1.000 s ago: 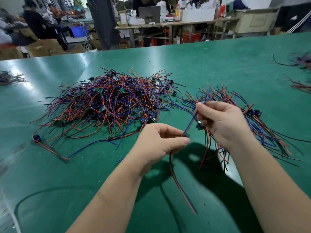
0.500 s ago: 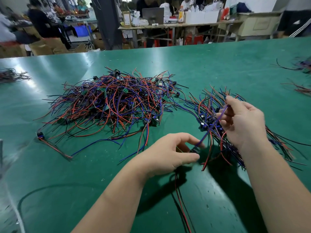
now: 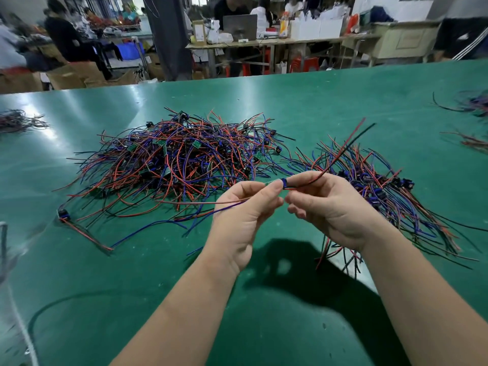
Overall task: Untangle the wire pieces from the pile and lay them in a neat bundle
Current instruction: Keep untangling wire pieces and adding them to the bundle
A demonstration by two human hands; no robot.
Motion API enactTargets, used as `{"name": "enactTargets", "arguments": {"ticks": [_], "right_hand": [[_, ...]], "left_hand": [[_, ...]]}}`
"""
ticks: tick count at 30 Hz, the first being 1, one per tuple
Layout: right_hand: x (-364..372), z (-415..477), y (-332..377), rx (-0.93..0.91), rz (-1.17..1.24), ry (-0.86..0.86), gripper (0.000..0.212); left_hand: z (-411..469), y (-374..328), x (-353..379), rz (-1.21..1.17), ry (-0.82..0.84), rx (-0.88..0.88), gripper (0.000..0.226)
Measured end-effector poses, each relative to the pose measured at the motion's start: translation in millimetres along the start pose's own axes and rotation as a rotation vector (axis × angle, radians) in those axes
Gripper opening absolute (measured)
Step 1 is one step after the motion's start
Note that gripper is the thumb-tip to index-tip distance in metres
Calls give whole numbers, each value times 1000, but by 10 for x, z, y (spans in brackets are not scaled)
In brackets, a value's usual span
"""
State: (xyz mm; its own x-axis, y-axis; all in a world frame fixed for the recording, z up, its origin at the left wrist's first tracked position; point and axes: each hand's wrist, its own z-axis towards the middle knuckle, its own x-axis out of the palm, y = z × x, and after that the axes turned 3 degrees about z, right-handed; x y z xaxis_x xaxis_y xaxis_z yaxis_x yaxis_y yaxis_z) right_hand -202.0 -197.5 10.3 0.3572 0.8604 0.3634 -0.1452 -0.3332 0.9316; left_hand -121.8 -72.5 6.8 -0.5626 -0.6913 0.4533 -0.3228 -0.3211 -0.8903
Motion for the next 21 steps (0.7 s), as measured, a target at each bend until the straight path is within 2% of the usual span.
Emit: {"name": "enactTargets", "arguments": {"ticks": [2,5,9,11,13,16,18,21], "right_hand": [[24,24,-15,-38,62,-96,7],[2,42,9,-43,132,-191,11],[-57,-2,106,-70,179,-127,17],[-85,-13,117,-101,121,-106,22],[-88,-3,98,-152,-45,-144,30],[-48,21,22,-205,-256,-198,22],[-31,25,-16,-197,-320,-203,14],[-76,37,-29,-173,-403,-255,16]], "left_hand": [[-9,52,9,42,8,33,28],[-30,66,6,219,128,128,25],[-59,51,-17,399,279,115,40],[-52,26,-13,340,246,36,32],[-50,6,-5,255,219,-41,6],[-37,87,-38,355,155,-29,26],[-44,138,-26,406,114,-27,21],[-32,167,-42,407,78,-50,20]]}}
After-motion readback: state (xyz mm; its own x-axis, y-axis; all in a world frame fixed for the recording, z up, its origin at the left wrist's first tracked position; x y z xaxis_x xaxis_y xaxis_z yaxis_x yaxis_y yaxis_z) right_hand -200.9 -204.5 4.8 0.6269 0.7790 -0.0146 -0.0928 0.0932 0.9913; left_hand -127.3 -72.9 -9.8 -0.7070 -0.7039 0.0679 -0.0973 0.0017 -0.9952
